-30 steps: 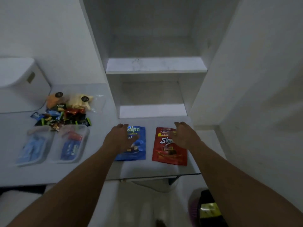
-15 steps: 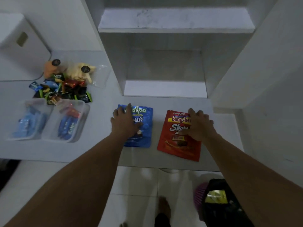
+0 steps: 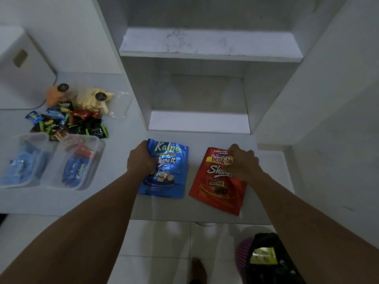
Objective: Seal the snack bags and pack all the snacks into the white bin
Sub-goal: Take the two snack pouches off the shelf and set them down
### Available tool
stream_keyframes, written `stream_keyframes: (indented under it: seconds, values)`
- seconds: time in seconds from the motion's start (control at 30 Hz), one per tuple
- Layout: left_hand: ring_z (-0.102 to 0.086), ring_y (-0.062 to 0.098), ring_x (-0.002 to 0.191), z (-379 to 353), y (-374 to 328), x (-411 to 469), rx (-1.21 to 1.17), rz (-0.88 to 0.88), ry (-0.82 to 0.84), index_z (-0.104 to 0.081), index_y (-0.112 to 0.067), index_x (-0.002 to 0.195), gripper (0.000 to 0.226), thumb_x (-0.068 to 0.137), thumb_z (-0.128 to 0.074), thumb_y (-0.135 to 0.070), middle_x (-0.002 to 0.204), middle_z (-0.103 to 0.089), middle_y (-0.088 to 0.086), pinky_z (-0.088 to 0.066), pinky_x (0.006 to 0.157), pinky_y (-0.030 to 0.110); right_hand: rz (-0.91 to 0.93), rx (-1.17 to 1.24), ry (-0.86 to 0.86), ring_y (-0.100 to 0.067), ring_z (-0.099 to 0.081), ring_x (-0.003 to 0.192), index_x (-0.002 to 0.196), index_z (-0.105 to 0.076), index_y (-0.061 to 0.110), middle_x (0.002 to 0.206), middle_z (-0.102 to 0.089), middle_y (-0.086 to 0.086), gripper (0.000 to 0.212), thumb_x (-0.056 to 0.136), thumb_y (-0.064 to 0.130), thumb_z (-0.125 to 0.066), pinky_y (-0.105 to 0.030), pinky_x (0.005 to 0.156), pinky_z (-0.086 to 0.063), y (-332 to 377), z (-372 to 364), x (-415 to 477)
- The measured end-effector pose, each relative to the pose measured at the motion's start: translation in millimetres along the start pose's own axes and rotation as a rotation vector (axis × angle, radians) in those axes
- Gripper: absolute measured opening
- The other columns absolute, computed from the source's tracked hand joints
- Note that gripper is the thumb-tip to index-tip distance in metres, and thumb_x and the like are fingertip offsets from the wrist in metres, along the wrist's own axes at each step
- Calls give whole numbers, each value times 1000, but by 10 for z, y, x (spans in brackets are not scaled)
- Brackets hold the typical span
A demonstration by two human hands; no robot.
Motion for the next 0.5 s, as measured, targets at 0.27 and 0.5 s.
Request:
stream_keyframes:
  seconds: [0.27,0.5]
  values:
    - [-65,32,102,404,-460,-154,-208,-154,104,-65,-13,113,28,86,-65,-9,108,-72,12,-45,84,31,116,215,24,-20,-66,86,108,-60,19,99,-67,-3,24,86,8,-57,-24,63,-47,269,428,-287]
    - [-66,27,104,1229,-1150,-569,-272,-437,125,-59,-25,121,60,61,-62,-27,112,-70,6,-50,97,43,118,236,-141,-18,-70,93,131,-59,35,112,-72,-1,55,81,12,-65,-21,75,-51,504,1260,-1015]
Point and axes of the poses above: each hand's wrist, its own x-axis towards the middle knuckle, its own z-axis out of the back of the hand, y = z × x, the point moved 10 cm from there along x, towards the middle knuckle
